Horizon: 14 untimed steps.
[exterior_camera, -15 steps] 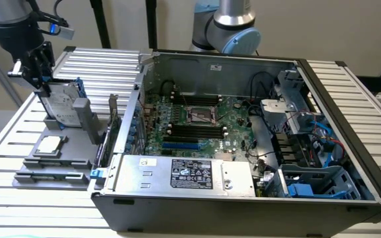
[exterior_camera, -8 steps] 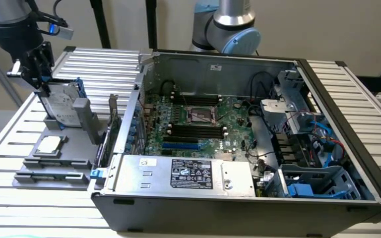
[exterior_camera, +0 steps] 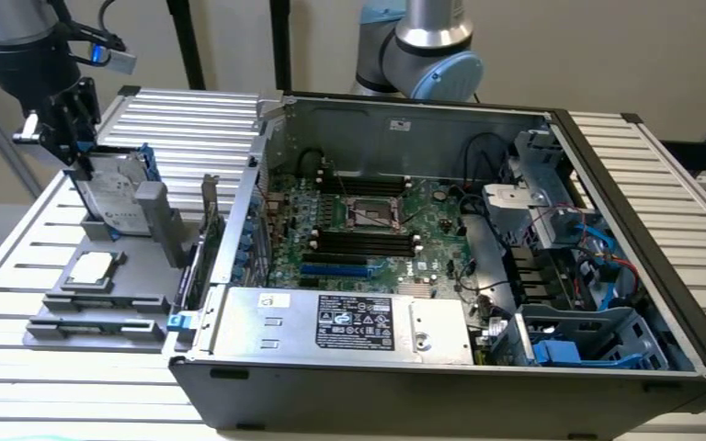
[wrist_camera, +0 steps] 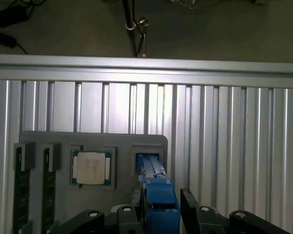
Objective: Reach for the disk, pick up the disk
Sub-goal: 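Pick up the disk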
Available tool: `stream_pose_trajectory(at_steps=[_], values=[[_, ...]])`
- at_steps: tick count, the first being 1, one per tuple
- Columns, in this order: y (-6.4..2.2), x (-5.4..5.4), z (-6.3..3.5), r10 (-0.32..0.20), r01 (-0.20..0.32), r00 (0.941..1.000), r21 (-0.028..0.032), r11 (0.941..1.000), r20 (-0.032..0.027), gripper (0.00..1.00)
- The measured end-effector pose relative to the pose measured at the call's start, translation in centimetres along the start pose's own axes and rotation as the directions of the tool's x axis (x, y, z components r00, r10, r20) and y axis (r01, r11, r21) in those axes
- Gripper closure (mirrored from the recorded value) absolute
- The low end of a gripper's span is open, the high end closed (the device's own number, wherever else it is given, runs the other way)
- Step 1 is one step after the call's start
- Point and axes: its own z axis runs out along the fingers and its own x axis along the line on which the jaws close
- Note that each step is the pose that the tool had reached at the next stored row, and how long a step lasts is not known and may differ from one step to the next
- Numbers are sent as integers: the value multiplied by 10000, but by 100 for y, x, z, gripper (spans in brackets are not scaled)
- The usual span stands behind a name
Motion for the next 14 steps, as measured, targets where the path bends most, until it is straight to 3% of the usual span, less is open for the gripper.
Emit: stream_pose_trajectory(at_steps=[3,5,7,14], values=[[0,0,1,0,0,10000,1,10000,0,56],[-1,0,1,1,-1,10000,2,10000,1,64],[-1,0,1,1,-1,10000,2,10000,1,67],[-1,27,0,0,0,10000,2,10000,19,67]])
